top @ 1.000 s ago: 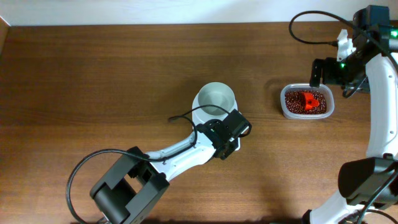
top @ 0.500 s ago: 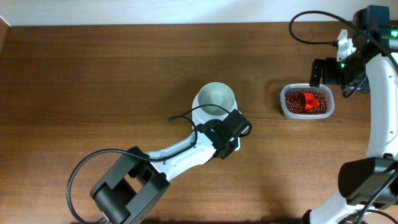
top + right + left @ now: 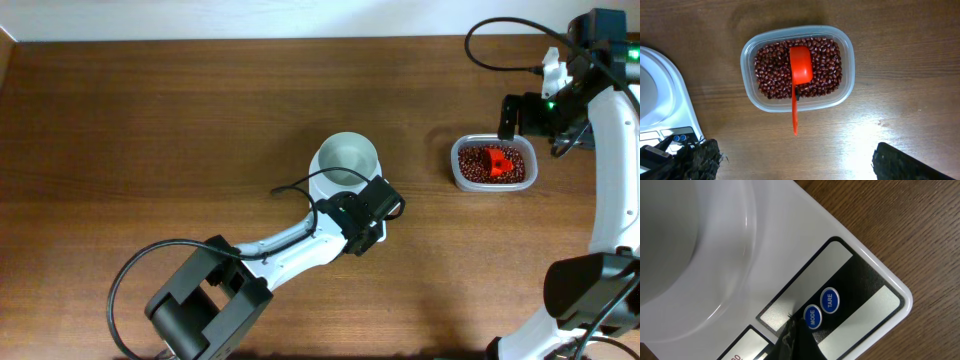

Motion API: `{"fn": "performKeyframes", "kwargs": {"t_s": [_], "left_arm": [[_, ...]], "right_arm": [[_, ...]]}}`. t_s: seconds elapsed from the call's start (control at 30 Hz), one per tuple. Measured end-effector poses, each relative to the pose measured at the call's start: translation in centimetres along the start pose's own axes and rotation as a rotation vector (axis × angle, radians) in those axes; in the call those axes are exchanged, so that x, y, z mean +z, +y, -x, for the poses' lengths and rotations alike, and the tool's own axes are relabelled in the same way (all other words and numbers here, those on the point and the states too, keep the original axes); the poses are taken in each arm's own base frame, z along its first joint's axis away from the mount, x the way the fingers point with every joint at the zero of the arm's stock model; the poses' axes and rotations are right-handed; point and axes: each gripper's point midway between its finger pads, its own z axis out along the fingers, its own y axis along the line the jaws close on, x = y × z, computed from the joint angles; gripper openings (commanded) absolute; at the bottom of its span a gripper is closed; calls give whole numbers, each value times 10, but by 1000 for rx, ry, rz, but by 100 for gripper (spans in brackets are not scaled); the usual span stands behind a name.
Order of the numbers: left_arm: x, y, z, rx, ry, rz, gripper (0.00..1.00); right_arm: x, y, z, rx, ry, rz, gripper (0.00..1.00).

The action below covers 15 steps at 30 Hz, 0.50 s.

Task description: Scoop item into bowl and weigh 50g on scale

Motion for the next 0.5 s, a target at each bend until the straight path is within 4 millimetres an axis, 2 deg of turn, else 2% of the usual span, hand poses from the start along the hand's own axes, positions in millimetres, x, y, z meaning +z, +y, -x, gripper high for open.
{"fn": "performKeyframes", "kwargs": {"t_s": [0.5], "left_arm": [[2,0,1,0,7,0,0]], "right_arm": [[0,0,0,1,0,0,99]]}}
